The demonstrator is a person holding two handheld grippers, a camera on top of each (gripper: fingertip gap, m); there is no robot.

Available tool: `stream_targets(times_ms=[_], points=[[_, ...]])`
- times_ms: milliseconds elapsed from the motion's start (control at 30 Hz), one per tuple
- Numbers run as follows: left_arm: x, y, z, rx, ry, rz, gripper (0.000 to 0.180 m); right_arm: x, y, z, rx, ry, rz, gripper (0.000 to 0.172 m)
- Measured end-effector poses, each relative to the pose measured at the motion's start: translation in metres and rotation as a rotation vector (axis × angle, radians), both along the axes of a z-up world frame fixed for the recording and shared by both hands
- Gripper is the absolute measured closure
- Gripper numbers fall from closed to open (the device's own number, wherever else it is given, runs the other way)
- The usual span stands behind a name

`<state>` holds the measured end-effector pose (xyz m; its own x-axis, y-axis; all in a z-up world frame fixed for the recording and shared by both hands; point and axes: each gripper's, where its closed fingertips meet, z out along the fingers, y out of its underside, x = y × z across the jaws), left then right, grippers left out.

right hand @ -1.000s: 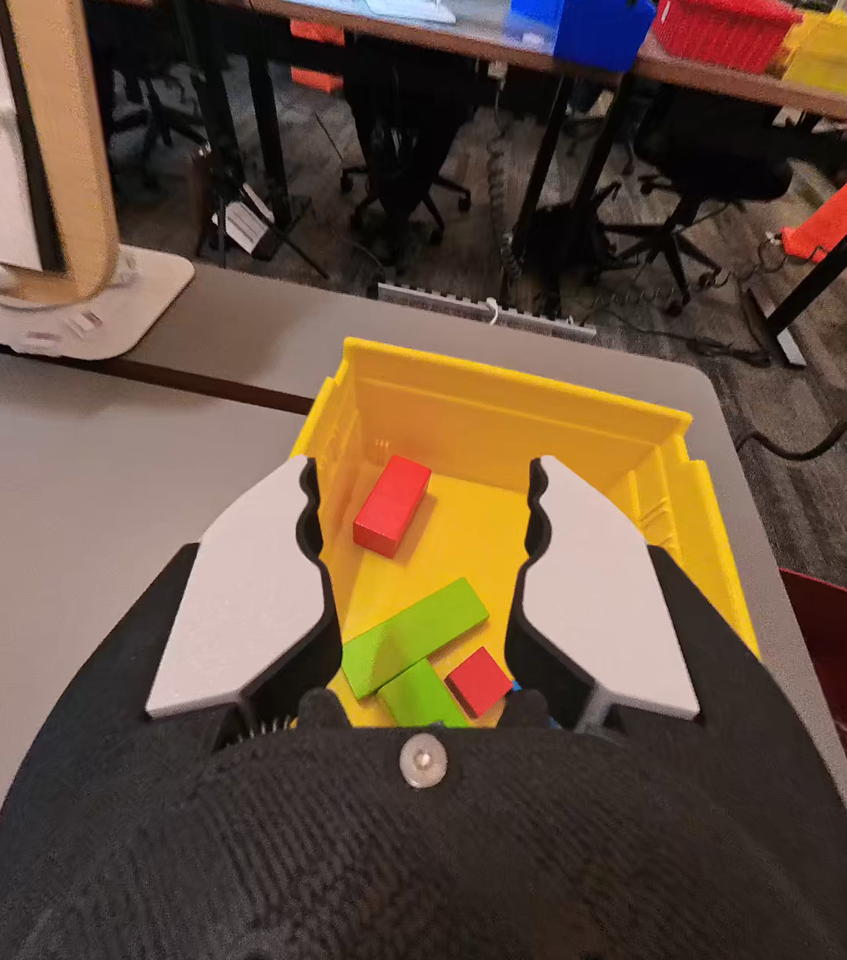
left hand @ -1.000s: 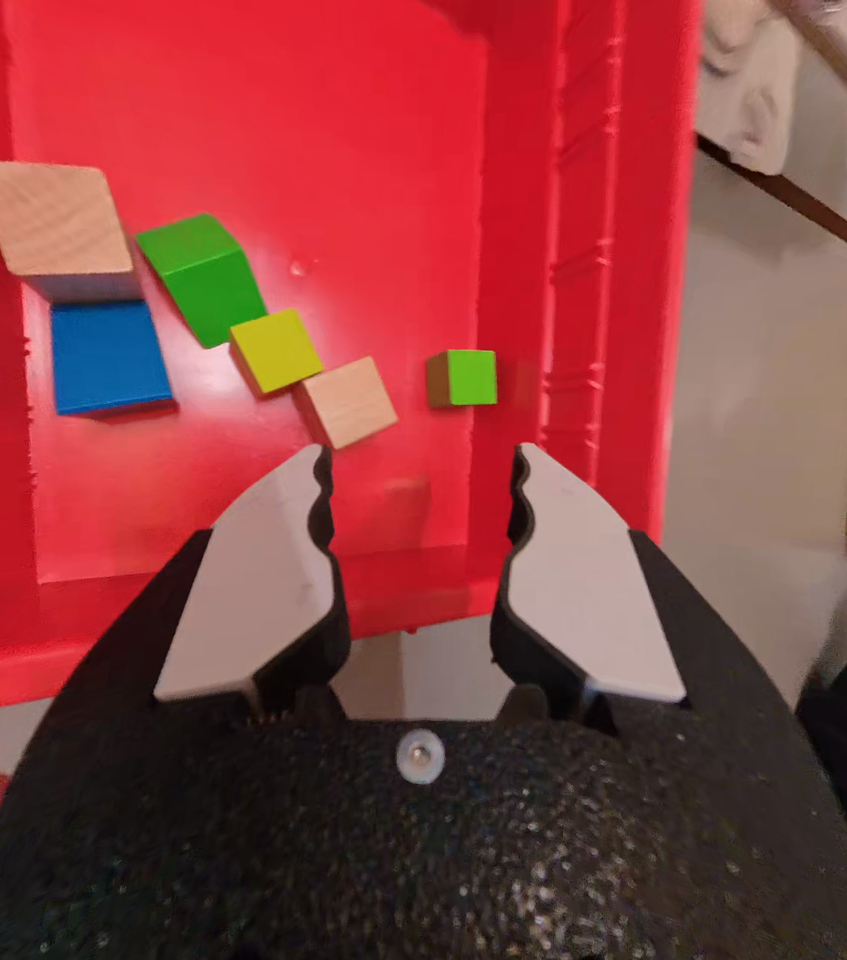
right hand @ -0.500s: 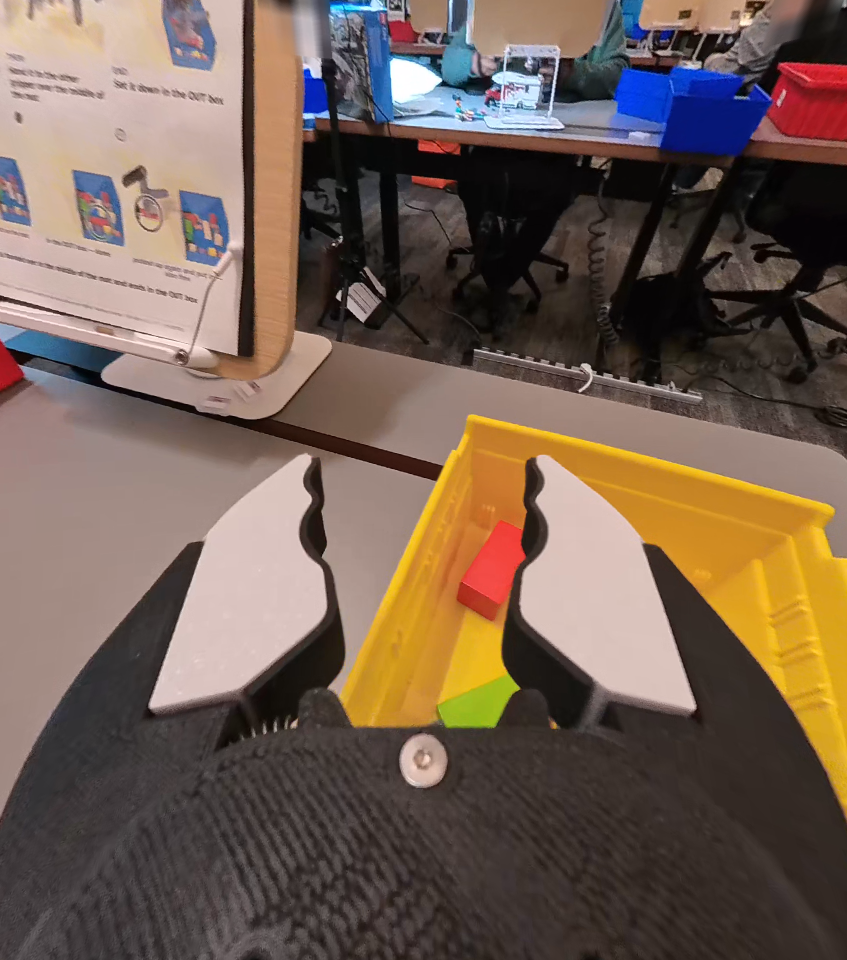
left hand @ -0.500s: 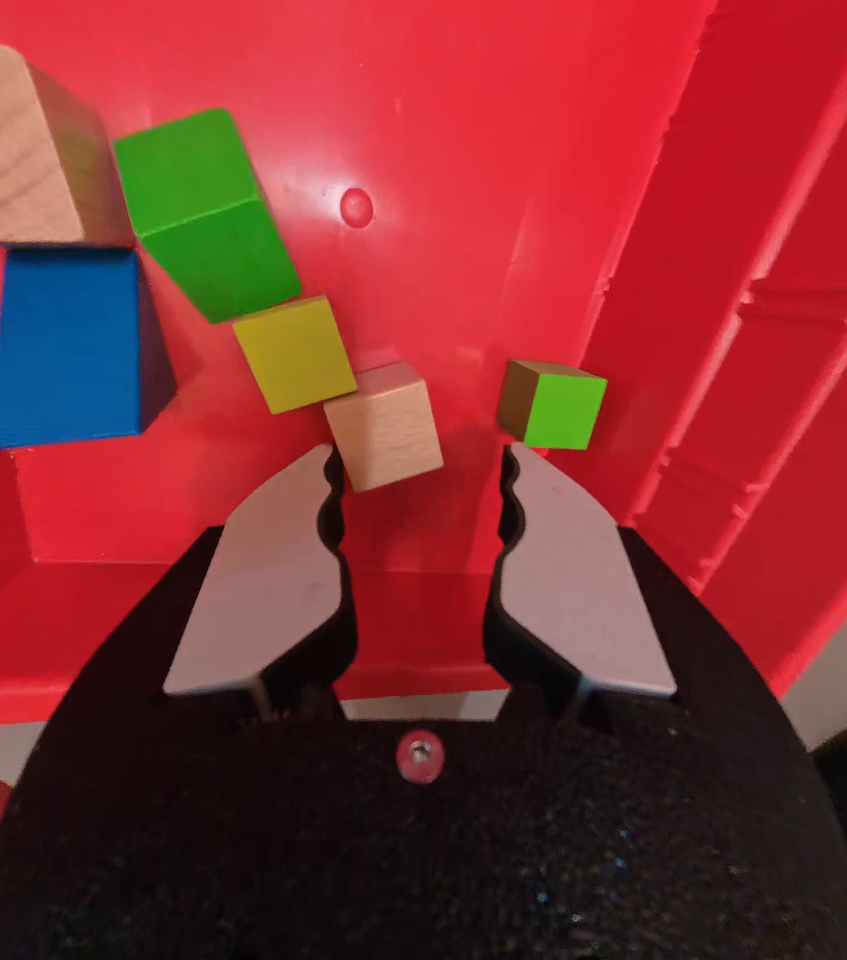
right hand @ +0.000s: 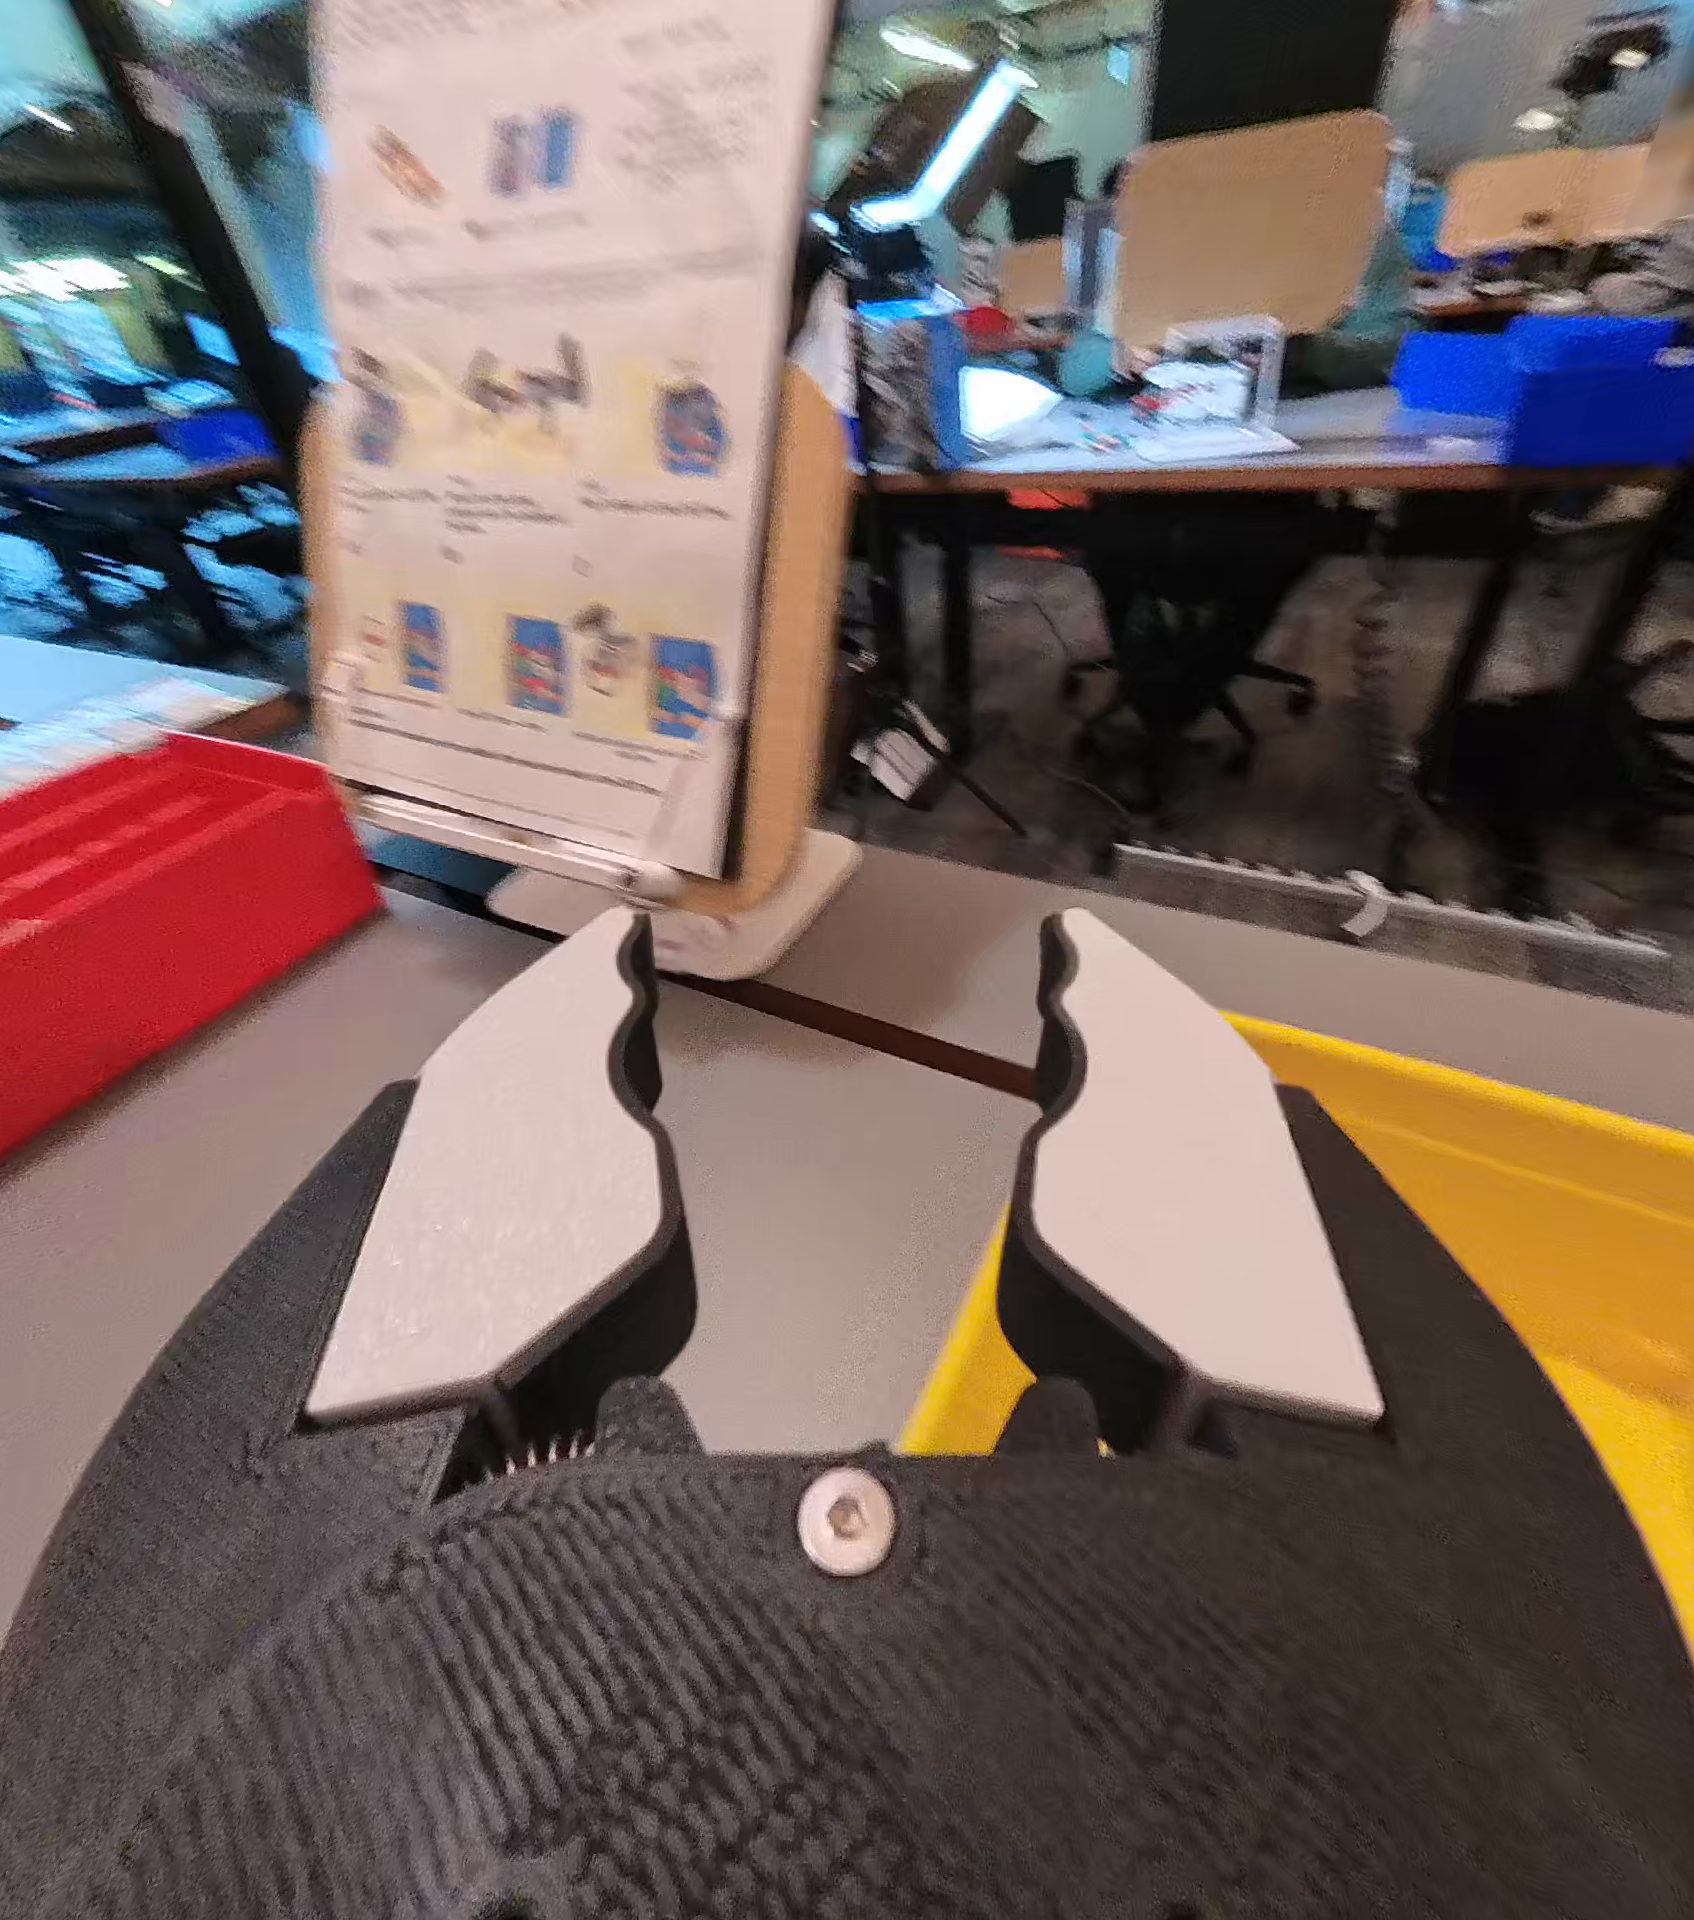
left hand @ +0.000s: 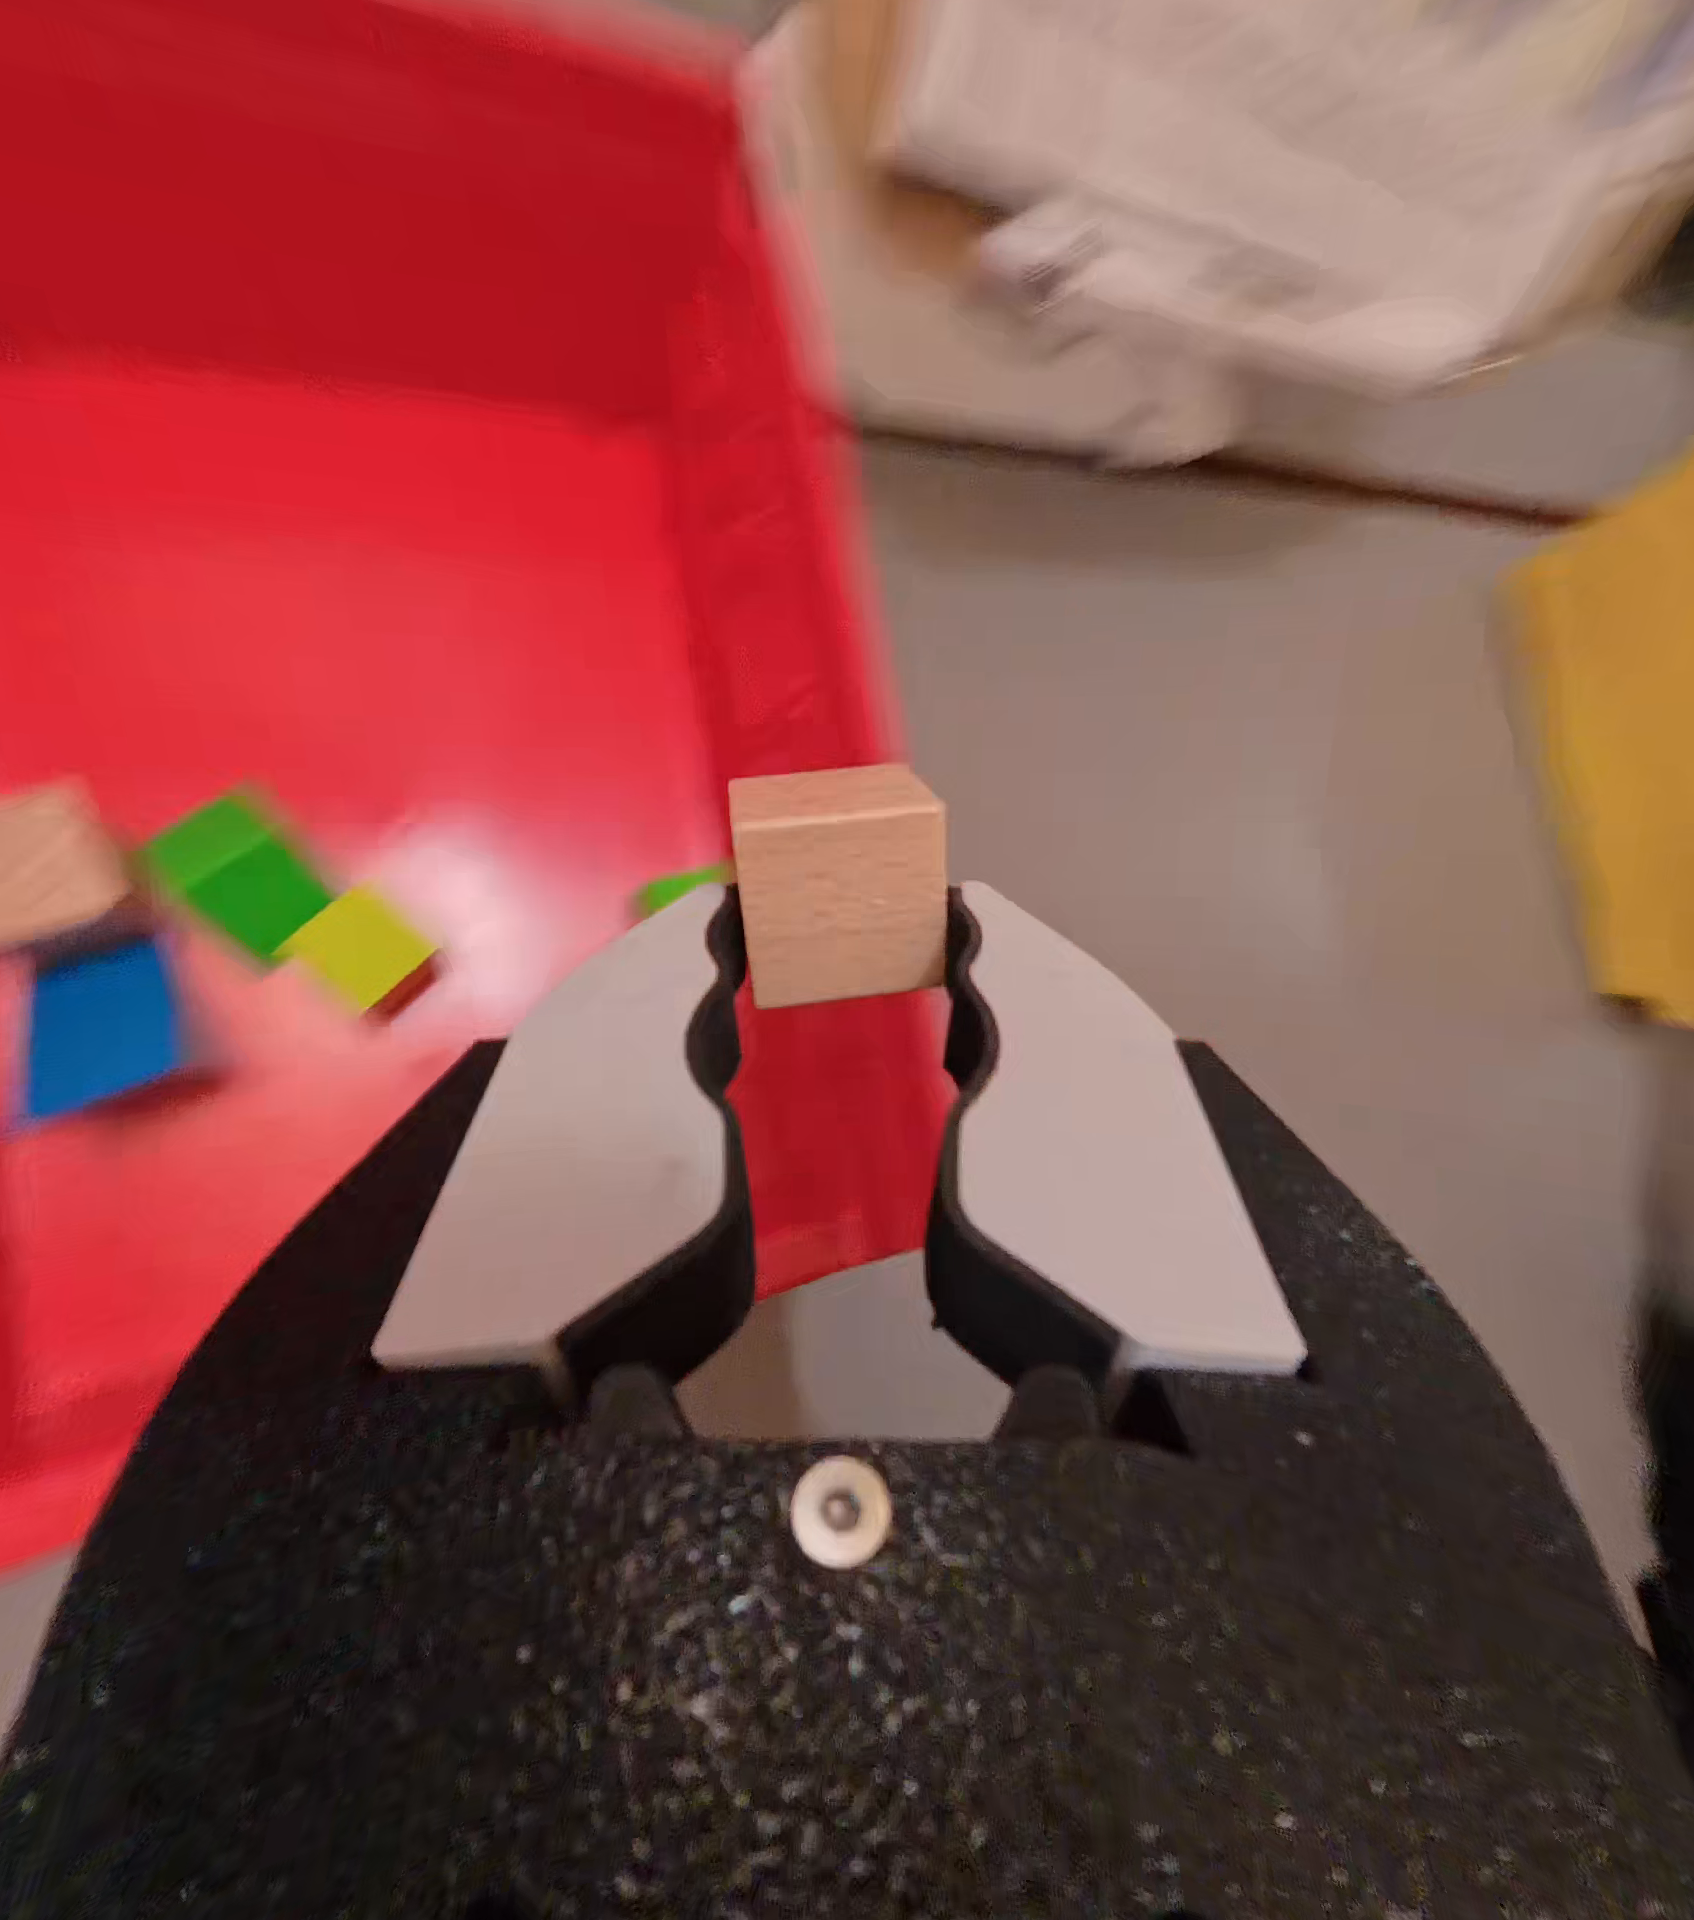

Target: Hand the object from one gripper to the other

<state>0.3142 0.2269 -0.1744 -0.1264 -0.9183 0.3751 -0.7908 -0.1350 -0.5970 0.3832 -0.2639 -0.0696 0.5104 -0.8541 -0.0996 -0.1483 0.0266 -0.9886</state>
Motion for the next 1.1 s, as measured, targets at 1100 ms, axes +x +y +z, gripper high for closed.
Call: stream_targets(times_ms=[1100], points=[[-0.123, -0.236, 0.119, -0.163, -0.822, -0.766, 0.123, -0.19, 0.261, 0.046, 0.127, -0.17, 1.179, 0.136]])
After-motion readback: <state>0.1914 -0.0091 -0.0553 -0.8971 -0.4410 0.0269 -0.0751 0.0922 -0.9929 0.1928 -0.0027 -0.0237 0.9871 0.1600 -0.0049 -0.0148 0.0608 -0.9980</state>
